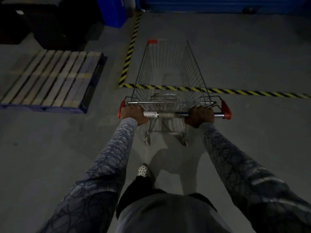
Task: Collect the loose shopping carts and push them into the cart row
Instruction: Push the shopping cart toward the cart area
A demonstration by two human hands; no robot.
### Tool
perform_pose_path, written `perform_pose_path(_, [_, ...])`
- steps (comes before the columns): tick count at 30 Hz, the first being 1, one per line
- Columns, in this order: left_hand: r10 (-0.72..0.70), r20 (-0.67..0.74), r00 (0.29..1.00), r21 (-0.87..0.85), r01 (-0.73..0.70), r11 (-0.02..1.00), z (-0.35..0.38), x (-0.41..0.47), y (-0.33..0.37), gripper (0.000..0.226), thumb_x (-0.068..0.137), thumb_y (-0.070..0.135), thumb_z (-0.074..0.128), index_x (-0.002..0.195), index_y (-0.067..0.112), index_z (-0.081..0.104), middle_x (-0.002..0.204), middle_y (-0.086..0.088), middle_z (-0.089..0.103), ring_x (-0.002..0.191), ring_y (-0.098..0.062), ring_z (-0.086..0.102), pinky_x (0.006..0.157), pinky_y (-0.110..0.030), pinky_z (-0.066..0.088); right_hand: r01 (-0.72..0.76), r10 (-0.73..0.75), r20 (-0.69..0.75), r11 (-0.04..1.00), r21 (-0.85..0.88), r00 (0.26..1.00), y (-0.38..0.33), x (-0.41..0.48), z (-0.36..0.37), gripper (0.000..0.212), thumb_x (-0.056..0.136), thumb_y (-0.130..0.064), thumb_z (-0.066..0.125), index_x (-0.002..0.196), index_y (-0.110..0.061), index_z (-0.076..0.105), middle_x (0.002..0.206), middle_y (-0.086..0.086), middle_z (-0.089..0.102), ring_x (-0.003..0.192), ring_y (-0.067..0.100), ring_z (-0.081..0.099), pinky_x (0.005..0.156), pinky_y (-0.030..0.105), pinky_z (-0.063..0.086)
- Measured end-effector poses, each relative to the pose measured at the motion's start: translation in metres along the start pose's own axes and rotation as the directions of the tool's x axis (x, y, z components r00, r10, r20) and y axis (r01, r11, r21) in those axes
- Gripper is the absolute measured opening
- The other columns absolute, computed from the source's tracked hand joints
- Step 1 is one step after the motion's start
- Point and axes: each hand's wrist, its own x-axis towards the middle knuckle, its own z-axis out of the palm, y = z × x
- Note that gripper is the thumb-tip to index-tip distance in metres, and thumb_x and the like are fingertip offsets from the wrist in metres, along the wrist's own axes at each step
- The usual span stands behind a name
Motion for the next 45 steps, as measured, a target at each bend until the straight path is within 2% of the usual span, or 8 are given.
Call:
perform_pose_path(13, [0.051, 0.035, 0.998, 0.076, -0.054, 0.996, -0.064, 0.279, -0.120, 0.051, 0.073, 0.058, 0.057, 0.109, 0.025, 0.071, 0.111, -0.002, 0.070, 0.109, -0.025, 0.065, 0.117, -0.044, 0.026, -0.039, 0.040, -0.017, 0.999, 0.038, 0.999, -0.129, 0.255, -0.065, 0.049, 0.079, -0.052, 0.062, 0.108, -0.013, 0.070, 0.108, 0.014, 0.070, 0.101, 0.035, 0.066, 0.084, 0.039, 0.047])
perform_pose_path(16, [0.017, 0.042, 0.999, 0.087, -0.021, 0.996, -0.074, 0.358, -0.141, 0.066, 0.069, 0.065, 0.046, 0.116, 0.024, 0.068, 0.115, -0.003, 0.070, 0.111, -0.025, 0.064, 0.120, -0.048, 0.016, -0.031, 0.033, -0.035, 0.997, 0.066, 0.999, -0.151, 0.325, -0.075, 0.048, 0.082, -0.048, 0.061, 0.112, -0.011, 0.068, 0.112, 0.016, 0.069, 0.105, 0.036, 0.064, 0.089, 0.042, 0.046])
perform_pose_path(20, [-0.051, 0.043, 0.998, 0.080, 0.047, 0.996, -0.100, 0.451, -0.153, 0.078, 0.078, 0.069, 0.053, 0.138, 0.019, 0.054, 0.139, -0.010, 0.056, 0.140, -0.035, 0.036, 0.120, -0.052, 0.012, -0.012, 0.014, -0.029, 0.997, 0.072, 0.999, -0.173, 0.425, -0.099, 0.051, 0.083, -0.051, 0.062, 0.116, -0.011, 0.065, 0.116, 0.015, 0.067, 0.108, 0.035, 0.063, 0.091, 0.042, 0.046])
perform_pose_path(24, [-0.087, -0.036, 0.996, -0.072, 0.084, 0.994, -0.129, 0.517, -0.161, 0.093, 0.071, 0.077, 0.064, 0.141, 0.017, 0.048, 0.146, -0.014, 0.044, 0.144, -0.040, 0.021, 0.112, -0.059, 0.023, -0.018, 0.016, 0.025, 0.998, 0.067, 1.000, -0.187, 0.516, -0.130, 0.053, 0.082, -0.051, 0.065, 0.119, -0.013, 0.064, 0.118, 0.013, 0.066, 0.111, 0.035, 0.062, 0.093, 0.043, 0.047])
perform_pose_path(32, [-0.032, -0.049, 0.998, -0.252, 0.019, 0.967, -0.162, 0.644, -0.205, 0.094, 0.070, 0.096, 0.039, 0.129, 0.027, 0.065, 0.154, -0.008, 0.035, 0.149, -0.037, 0.006, 0.115, -0.061, 0.006, 0.001, -0.001, 0.005, 0.999, 0.054, 1.000, -0.223, 0.650, -0.152, 0.058, 0.086, -0.055, 0.060, 0.122, -0.010, 0.061, 0.120, 0.016, 0.065, 0.110, 0.036, 0.062, 0.092, 0.043, 0.046])
perform_pose_path(36, [0.066, -0.114, 0.991, -0.157, -0.084, 0.984, -0.156, 0.732, -0.238, 0.102, 0.065, 0.104, 0.014, 0.122, 0.041, 0.069, 0.141, -0.012, 0.052, 0.145, -0.039, 0.024, 0.119, -0.061, 0.008, -0.015, 0.018, -0.044, 0.998, 0.061, 0.999, -0.250, 0.717, -0.152, 0.051, 0.083, -0.056, 0.060, 0.116, -0.018, 0.068, 0.113, 0.012, 0.069, 0.105, 0.034, 0.065, 0.088, 0.042, 0.047])
perform_pose_path(40, [0.063, -0.218, 0.974, -0.162, -0.100, 0.982, -0.180, 0.799, -0.257, 0.094, 0.069, 0.098, 0.032, 0.119, 0.029, 0.072, 0.142, -0.010, 0.055, 0.148, -0.036, 0.021, 0.120, -0.055, 0.008, -0.017, 0.022, -0.077, 0.998, 0.060, 0.997, -0.274, 0.790, -0.164, 0.043, 0.086, -0.052, 0.059, 0.114, -0.021, 0.068, 0.109, 0.009, 0.070, 0.103, 0.032, 0.065, 0.089, 0.041, 0.046])
perform_pose_path(45, [0.064, -0.157, 0.985, -0.116, -0.083, 0.990, -0.215, 0.874, -0.272, 0.134, 0.053, 0.105, -0.005, 0.145, 0.024, 0.052, 0.158, -0.011, 0.036, 0.152, -0.033, 0.012, 0.123, -0.051, 0.001, -0.092, 0.116, -0.238, 0.990, 0.111, 0.964, -0.299, 0.863, -0.166, 0.050, 0.086, -0.061, 0.057, 0.112, -0.019, 0.064, 0.114, 0.010, 0.065, 0.116, 0.036, 0.054, 0.107, 0.055, 0.031])
